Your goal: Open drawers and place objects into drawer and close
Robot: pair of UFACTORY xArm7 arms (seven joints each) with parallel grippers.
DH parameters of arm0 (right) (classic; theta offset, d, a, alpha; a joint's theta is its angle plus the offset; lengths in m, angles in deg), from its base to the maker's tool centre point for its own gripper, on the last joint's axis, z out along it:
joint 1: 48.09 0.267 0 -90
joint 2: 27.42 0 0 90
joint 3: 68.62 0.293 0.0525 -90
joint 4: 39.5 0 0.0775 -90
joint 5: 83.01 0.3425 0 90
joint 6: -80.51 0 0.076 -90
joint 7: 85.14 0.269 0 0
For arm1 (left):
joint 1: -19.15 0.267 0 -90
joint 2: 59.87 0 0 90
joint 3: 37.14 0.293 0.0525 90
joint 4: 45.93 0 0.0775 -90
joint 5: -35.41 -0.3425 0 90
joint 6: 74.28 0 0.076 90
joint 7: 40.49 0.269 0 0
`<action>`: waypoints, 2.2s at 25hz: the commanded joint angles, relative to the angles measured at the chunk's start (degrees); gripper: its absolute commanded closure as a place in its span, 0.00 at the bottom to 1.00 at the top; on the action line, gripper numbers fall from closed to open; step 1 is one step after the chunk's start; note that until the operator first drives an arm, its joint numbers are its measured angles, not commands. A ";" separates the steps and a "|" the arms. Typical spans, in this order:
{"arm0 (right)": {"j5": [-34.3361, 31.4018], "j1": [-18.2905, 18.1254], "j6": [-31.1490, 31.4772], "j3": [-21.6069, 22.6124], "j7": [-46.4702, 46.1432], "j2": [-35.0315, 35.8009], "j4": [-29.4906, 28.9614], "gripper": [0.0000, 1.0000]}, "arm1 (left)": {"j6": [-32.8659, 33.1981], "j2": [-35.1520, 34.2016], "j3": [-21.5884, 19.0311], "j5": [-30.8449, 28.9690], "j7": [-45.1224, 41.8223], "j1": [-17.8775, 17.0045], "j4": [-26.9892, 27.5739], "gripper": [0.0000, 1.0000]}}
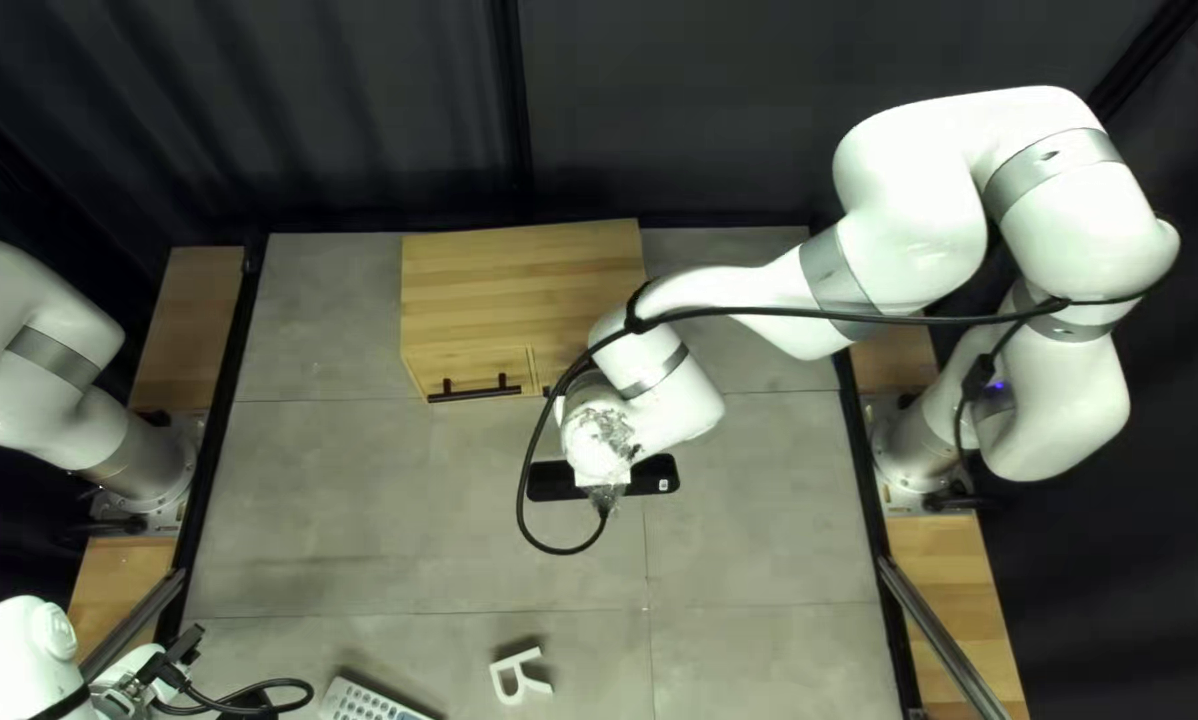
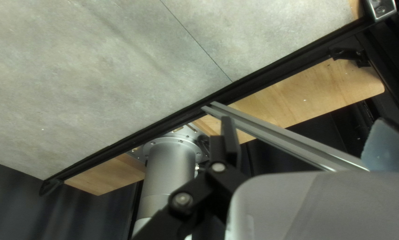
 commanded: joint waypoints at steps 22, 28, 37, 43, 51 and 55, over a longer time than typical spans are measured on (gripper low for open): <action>-0.22 1.31 1.92 0.96 0.41 0.24 -0.47 0.81 | 0.00 0.00 0.00 0.00 0.00 0.00 0.00 0.00; -0.22 1.65 2.25 1.21 0.50 0.70 -0.88 0.80 | 0.00 0.00 0.00 0.00 0.00 0.00 0.00 0.00; -0.13 2.15 2.67 1.61 0.81 0.90 -1.06 0.79 | 0.00 0.00 0.00 0.00 0.00 0.00 0.00 0.00; 0.20 2.68 3.49 2.04 1.01 1.02 -1.55 0.78 | 0.00 0.00 0.00 0.00 0.00 0.00 0.00 0.00; 0.62 3.19 3.96 2.48 1.39 1.36 -1.93 0.78 | 0.00 0.00 0.00 0.00 0.00 0.00 0.00 0.00; 0.73 3.37 4.31 2.62 1.46 1.30 -2.11 0.77 | 0.00 0.00 0.00 0.00 0.00 0.00 0.00 0.00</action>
